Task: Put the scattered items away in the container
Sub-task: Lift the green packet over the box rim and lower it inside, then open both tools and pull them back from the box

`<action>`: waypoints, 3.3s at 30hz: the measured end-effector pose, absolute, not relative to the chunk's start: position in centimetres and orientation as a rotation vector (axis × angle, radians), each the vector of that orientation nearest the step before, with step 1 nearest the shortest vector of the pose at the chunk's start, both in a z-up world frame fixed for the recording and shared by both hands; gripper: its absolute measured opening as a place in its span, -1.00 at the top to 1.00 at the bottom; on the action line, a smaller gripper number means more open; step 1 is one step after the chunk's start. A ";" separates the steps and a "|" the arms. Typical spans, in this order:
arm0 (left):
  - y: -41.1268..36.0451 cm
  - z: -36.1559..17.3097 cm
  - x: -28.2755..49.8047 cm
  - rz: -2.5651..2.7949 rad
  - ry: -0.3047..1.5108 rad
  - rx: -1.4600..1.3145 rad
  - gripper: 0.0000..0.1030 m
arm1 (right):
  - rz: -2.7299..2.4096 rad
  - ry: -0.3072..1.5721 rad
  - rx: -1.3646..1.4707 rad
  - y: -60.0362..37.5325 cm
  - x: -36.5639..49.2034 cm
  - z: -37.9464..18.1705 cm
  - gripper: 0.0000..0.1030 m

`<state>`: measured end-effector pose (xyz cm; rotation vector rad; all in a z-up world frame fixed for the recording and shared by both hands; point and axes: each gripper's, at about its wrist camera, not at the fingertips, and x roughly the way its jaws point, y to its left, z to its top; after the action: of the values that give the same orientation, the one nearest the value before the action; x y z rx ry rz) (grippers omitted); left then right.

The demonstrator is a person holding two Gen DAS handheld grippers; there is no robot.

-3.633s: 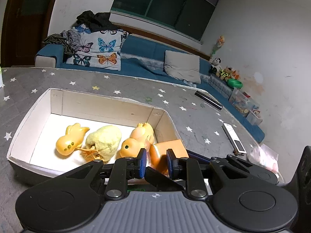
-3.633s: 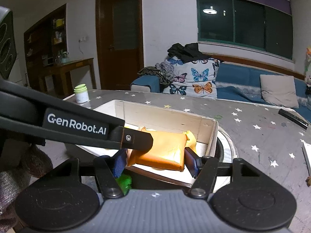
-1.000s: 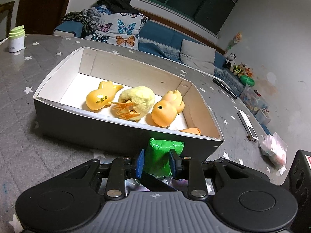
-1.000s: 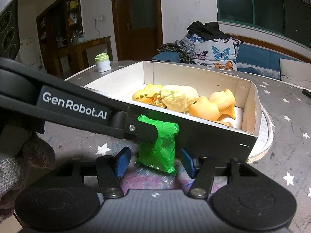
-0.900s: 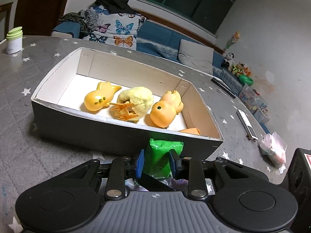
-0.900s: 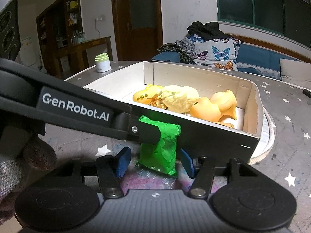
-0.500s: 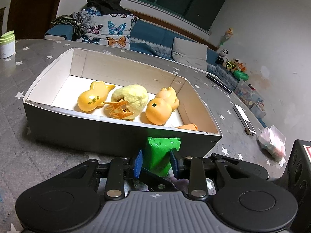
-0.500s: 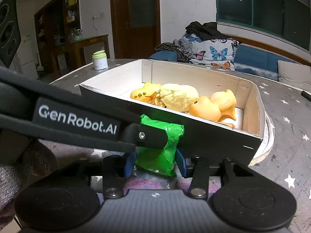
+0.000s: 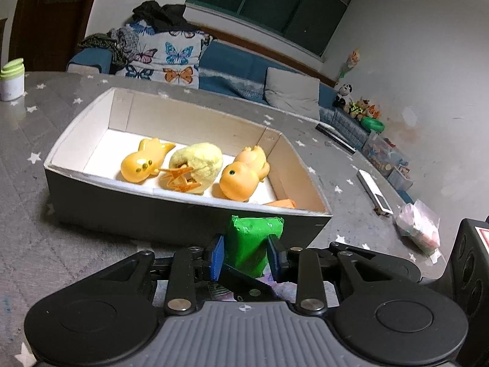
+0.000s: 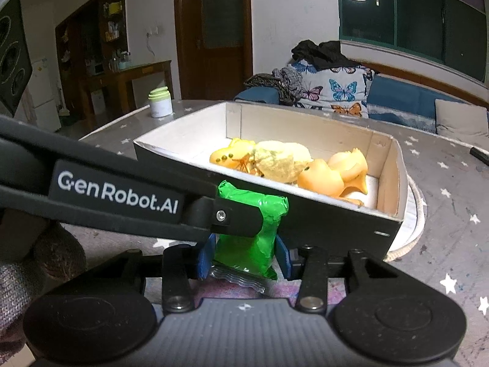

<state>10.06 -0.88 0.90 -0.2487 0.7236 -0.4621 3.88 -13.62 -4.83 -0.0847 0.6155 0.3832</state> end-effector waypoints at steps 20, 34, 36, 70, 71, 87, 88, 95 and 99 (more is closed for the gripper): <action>-0.4 5.7 12.9 -0.442 0.543 -0.247 0.38 | 0.382 0.457 -0.088 -13.2 6.4 0.1 0.18; 0.8 3.6 15.5 -0.399 0.578 -0.271 0.37 | 0.389 0.487 -0.100 -11.9 9.8 -1.3 0.18; 0.8 3.4 15.6 -0.396 0.585 -0.274 0.37 | 0.390 0.495 -0.104 -11.7 10.0 -1.6 0.18; 2.1 3.7 11.6 -0.331 0.605 -0.285 0.37 | 0.364 0.475 -0.092 -14.3 5.6 -1.2 -0.19; 2.2 3.7 11.4 -0.320 0.608 -0.285 0.37 | 0.361 0.471 -0.093 -14.4 5.4 -1.1 -0.21; 1.4 2.0 8.5 -0.273 0.709 -0.233 0.36 | 0.346 0.522 -0.067 -15.2 3.2 -1.8 -0.55; 1.3 2.0 8.4 -0.268 0.711 -0.230 0.36 | 0.345 0.528 -0.067 -15.3 3.1 -1.9 -0.56; 1.0 1.6 7.9 -0.223 0.725 -0.199 0.36 | 0.342 0.560 -0.046 -15.5 2.3 -2.5 -0.66; 0.9 1.2 7.8 -0.204 0.737 -0.194 0.36 | 0.337 0.571 -0.043 -15.5 2.1 -2.6 -0.77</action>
<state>7.80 0.88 1.21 -0.1942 0.7368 -0.2037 2.06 -15.48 -2.59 -0.0431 0.5708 0.3374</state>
